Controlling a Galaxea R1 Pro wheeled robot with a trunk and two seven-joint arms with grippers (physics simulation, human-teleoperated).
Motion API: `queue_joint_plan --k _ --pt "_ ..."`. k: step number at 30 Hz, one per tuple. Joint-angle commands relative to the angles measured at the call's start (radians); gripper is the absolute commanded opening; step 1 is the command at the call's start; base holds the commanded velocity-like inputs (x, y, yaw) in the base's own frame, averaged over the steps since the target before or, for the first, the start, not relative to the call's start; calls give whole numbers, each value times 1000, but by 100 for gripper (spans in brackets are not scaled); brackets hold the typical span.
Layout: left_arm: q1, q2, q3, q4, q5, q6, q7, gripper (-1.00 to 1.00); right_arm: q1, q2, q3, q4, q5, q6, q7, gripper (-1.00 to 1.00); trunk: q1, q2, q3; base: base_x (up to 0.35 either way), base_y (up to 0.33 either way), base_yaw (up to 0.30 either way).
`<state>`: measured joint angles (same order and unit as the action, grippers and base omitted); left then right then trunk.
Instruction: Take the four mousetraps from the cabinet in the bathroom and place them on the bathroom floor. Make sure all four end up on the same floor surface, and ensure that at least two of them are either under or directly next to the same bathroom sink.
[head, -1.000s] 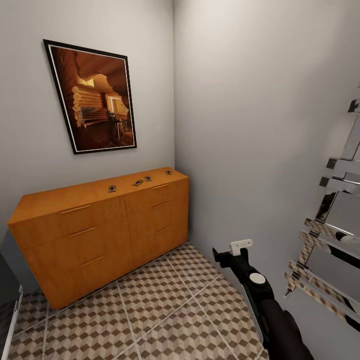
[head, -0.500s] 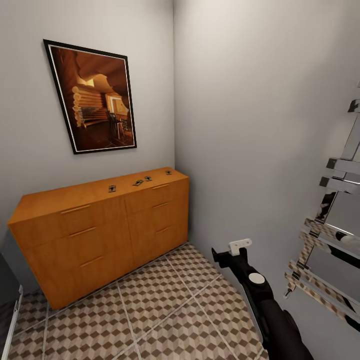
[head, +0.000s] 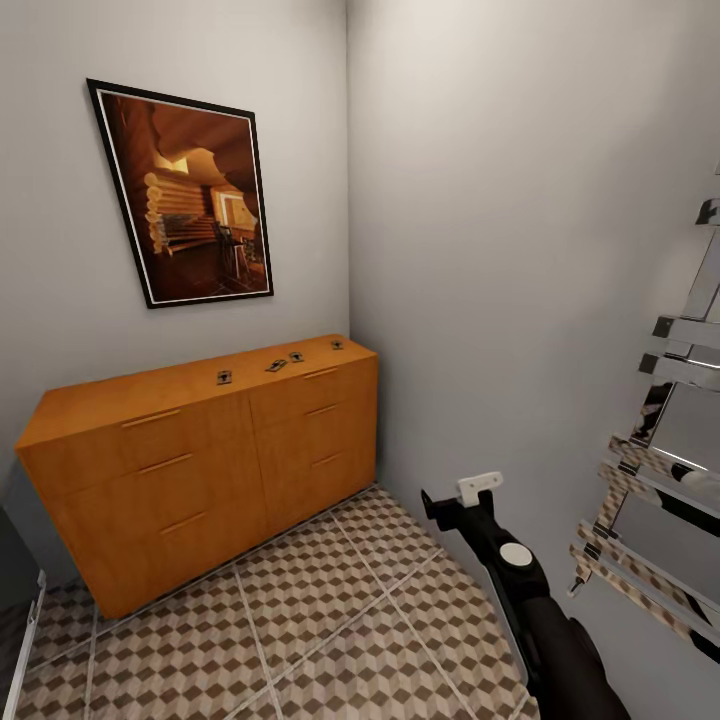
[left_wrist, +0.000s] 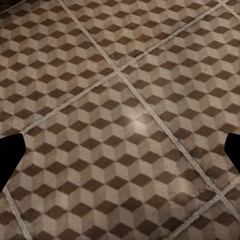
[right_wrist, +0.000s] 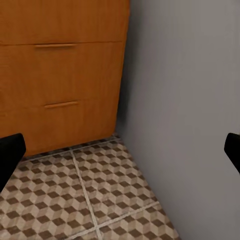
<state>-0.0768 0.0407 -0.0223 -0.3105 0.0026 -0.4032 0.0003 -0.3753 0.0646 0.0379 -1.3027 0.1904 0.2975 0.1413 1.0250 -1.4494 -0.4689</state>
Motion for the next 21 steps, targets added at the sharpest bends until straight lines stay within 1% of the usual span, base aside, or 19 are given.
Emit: queue_joint_plan --k 1,21 --pt "0 0 -2 1 0 -3 0 100 -1 0 -1 -3 11 5 8 100 0 -1 -1 0 0 0" --pt "-1 -1 -2 1 1 -3 0 100 -1 2 0 -9 12 5 16 100 0 -1 -1 0 0 0"
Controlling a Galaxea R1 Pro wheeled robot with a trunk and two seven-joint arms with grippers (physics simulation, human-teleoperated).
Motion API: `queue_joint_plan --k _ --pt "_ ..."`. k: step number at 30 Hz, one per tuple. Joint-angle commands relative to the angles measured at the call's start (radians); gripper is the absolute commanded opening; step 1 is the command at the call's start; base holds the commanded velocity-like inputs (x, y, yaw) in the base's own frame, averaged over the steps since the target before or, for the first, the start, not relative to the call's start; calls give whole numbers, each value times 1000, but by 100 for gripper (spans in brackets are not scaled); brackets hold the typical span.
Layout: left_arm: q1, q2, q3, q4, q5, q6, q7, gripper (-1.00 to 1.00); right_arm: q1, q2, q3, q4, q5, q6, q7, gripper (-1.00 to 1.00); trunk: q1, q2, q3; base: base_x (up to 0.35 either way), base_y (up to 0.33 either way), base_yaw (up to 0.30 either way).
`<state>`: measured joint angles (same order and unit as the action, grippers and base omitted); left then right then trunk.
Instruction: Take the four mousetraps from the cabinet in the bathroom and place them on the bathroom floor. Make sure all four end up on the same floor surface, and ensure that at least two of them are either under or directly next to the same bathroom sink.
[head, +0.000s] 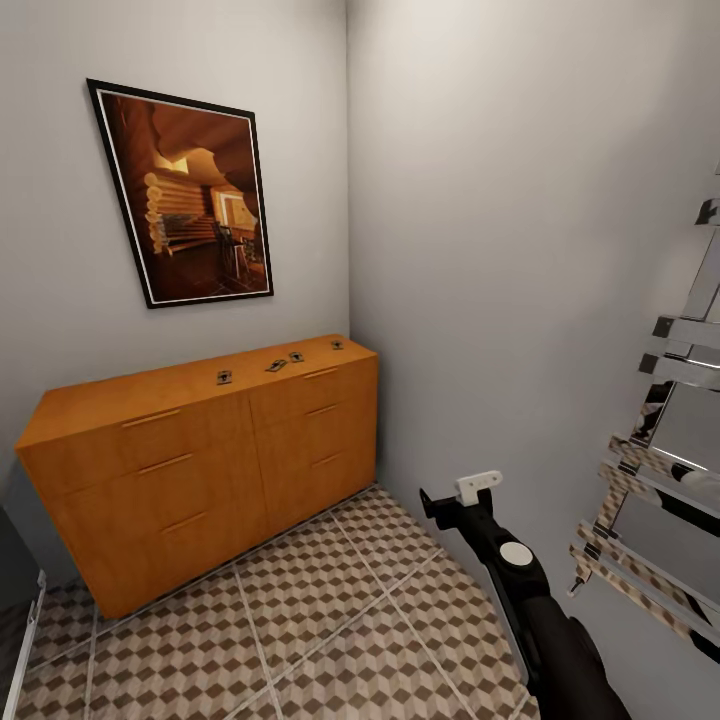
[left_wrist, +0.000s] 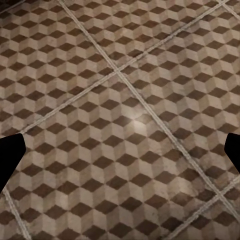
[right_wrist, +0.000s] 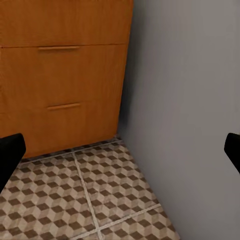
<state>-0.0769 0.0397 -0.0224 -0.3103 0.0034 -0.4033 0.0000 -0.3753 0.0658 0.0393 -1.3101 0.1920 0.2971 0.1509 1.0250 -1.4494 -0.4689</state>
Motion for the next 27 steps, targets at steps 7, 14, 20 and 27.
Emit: queue_joint_plan --k 7,14,20,27 --pt "-1 0 -2 1 1 -3 0 100 -1 1 0 -2 11 5 6 100 0 -1 -1 0 0 0" --pt "0 0 -2 1 1 -3 0 100 -1 1 1 -2 11 5 6 100 0 -1 -1 0 0 0" --pt "-1 1 -2 2 1 -3 0 100 -1 2 1 -1 11 5 6 100 0 -1 -1 0 0 0" --pt "0 0 -2 2 1 -3 0 100 -1 1 1 -2 11 5 6 100 0 -1 -1 0 0 0"
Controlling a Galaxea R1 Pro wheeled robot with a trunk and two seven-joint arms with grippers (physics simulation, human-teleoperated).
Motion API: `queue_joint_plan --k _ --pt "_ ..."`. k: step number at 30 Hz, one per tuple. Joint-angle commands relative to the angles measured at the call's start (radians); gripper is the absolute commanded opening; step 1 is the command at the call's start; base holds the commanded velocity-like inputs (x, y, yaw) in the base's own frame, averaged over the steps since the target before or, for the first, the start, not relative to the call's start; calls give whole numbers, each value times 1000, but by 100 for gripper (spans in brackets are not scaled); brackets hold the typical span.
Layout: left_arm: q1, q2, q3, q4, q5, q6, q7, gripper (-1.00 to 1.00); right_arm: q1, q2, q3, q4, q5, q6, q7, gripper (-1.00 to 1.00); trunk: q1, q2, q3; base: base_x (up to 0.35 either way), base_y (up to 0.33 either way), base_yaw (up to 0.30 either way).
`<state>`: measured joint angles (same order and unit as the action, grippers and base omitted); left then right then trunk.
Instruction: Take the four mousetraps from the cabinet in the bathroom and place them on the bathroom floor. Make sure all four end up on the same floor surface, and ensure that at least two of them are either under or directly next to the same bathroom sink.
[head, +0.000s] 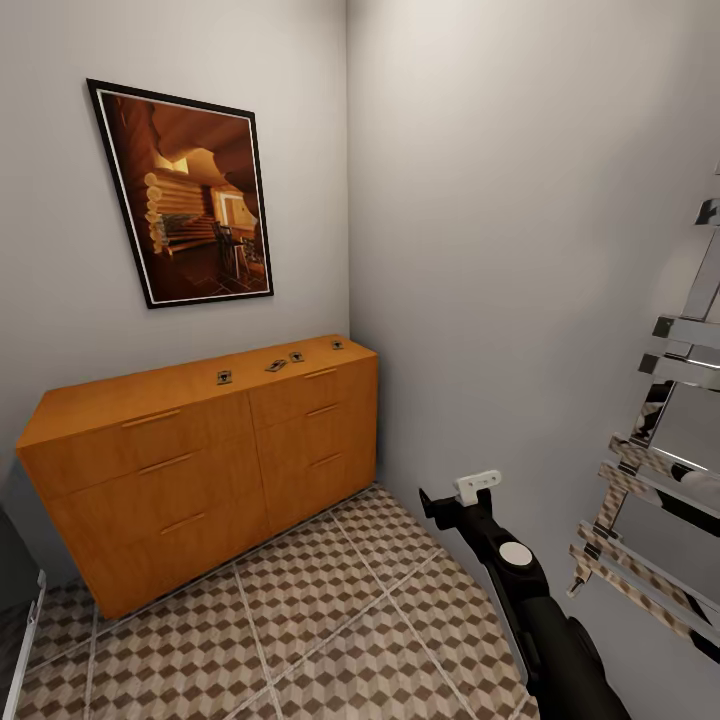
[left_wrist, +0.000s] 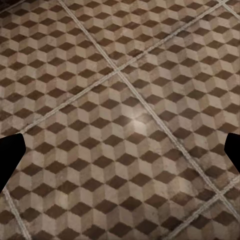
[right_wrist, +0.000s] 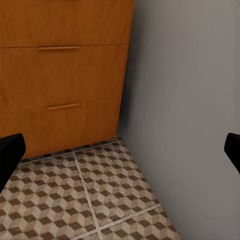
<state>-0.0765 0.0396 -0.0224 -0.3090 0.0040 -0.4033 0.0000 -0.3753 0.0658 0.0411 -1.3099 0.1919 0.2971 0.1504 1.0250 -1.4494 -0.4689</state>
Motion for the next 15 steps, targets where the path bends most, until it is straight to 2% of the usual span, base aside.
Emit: queue_joint_plan --k 1,7,15 --pt "-1 0 -2 1 1 -3 0 100 -1 0 -1 -2 11 5 6 100 0 -1 -1 0 0 0" --pt "-1 0 -2 0 0 -3 0 100 -1 1 -1 -2 11 5 6 100 0 -1 -2 0 0 42" --pt "0 0 -2 1 0 -3 0 100 -1 2 -1 -2 11 5 6 100 0 -1 -6 0 0 147"
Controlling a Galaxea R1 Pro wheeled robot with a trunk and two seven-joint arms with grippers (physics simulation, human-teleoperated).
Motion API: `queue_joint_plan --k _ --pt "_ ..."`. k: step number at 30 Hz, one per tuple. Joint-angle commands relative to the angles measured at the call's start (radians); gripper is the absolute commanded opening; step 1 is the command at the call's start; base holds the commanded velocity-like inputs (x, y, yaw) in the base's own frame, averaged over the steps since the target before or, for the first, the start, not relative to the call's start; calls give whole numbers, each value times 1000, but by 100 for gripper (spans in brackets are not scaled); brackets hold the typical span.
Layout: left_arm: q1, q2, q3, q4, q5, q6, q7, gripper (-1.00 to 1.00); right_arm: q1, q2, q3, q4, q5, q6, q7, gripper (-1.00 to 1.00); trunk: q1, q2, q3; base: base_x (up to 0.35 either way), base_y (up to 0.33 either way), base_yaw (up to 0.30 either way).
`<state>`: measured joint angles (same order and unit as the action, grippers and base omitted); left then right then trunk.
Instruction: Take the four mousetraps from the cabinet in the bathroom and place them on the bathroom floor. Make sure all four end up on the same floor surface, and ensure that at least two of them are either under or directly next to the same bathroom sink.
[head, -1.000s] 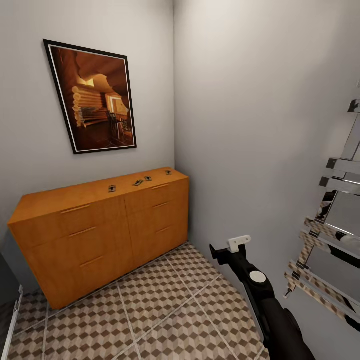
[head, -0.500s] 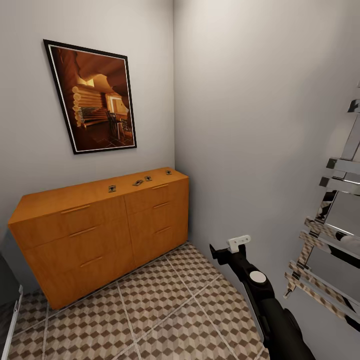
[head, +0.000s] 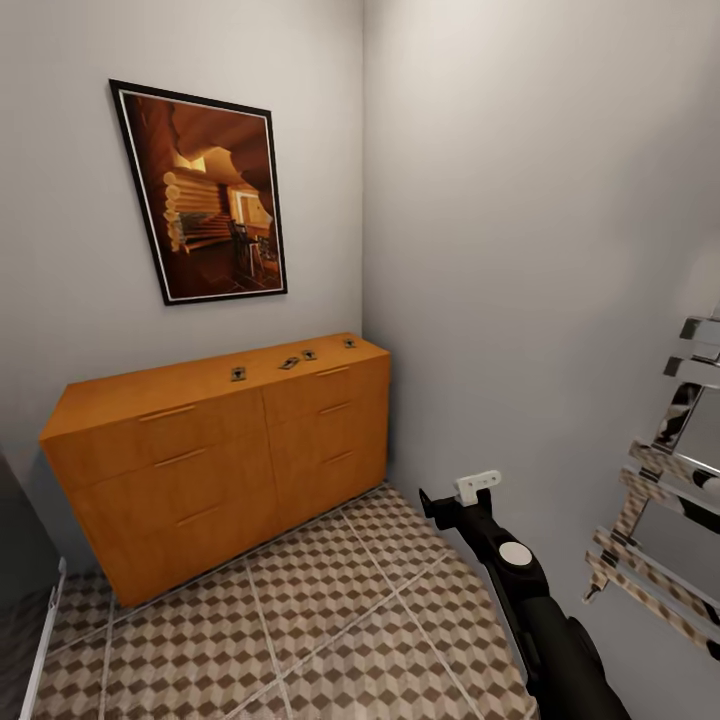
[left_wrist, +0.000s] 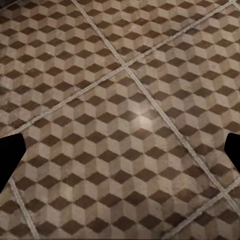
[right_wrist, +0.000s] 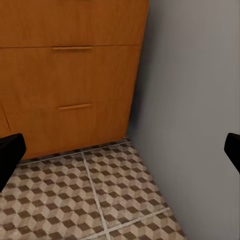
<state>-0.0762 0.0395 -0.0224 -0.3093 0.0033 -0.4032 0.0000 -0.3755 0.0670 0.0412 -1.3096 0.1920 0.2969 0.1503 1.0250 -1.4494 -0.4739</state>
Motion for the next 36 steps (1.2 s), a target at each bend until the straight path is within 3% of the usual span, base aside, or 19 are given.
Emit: queue_joint_plan --k 1,21,36 --pt "-1 0 -2 1 0 -3 0 100 0 0 -1 -2 10 5 6 100 0 -1 -2 0 0 190" --pt "-1 0 -2 1 0 -3 0 100 0 0 -1 -2 10 5 6 100 0 -1 -11 0 0 224" --pt "-1 0 -4 1 0 -3 0 100 0 -1 -3 -2 12 4 5 100 0 -1 -11 127 -109 39"
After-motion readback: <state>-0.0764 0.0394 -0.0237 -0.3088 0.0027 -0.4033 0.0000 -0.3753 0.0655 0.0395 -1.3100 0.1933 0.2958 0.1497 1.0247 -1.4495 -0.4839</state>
